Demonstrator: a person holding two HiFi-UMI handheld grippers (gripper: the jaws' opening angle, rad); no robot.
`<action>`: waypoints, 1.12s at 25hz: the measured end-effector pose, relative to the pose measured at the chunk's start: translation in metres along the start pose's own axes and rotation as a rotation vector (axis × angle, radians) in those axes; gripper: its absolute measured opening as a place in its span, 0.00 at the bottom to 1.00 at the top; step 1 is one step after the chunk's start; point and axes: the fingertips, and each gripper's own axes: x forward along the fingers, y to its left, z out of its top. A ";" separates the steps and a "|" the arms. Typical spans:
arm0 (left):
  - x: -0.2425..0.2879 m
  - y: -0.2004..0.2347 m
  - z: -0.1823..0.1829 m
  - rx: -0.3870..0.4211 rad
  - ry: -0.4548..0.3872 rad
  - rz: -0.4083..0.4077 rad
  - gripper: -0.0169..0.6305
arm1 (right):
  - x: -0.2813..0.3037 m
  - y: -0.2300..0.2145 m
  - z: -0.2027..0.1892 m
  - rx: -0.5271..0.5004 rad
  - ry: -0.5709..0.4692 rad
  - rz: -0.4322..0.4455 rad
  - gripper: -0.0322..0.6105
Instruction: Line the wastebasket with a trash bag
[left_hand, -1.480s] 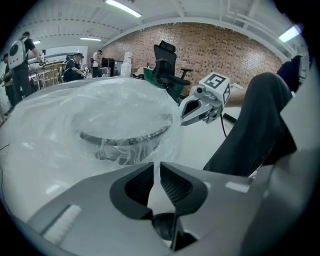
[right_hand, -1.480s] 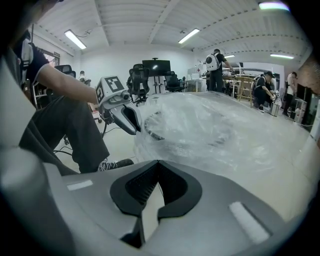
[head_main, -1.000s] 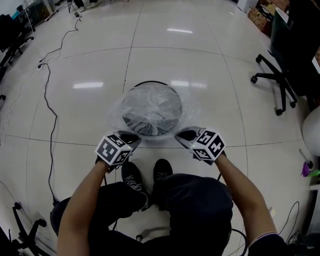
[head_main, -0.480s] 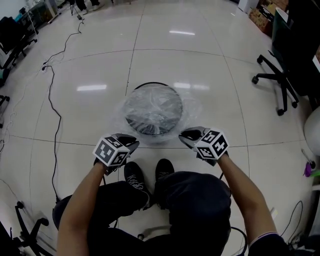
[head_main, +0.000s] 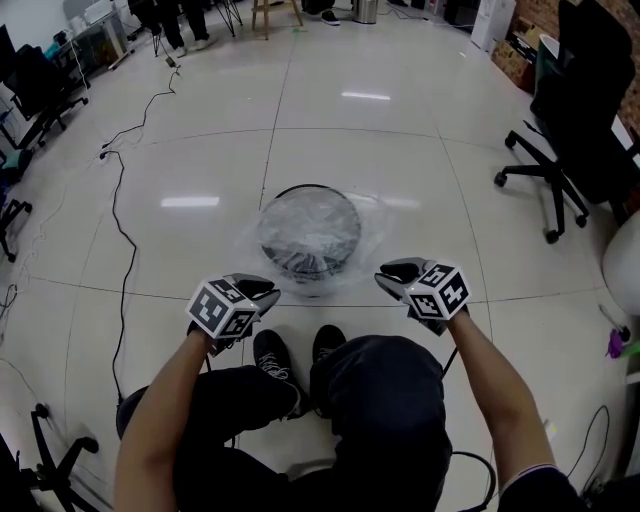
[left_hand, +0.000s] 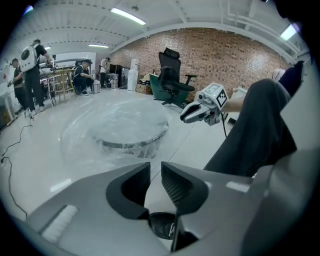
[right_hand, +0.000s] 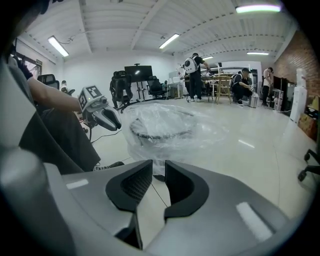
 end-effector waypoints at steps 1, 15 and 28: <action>-0.003 -0.002 0.002 0.005 -0.004 0.000 0.13 | -0.003 0.000 0.002 -0.002 -0.005 -0.006 0.17; -0.075 0.077 0.089 0.081 -0.248 0.335 0.21 | -0.024 -0.047 0.081 -0.004 -0.142 -0.153 0.23; -0.033 0.129 0.053 -0.079 -0.147 0.301 0.32 | 0.015 -0.129 0.080 0.113 -0.126 -0.229 0.36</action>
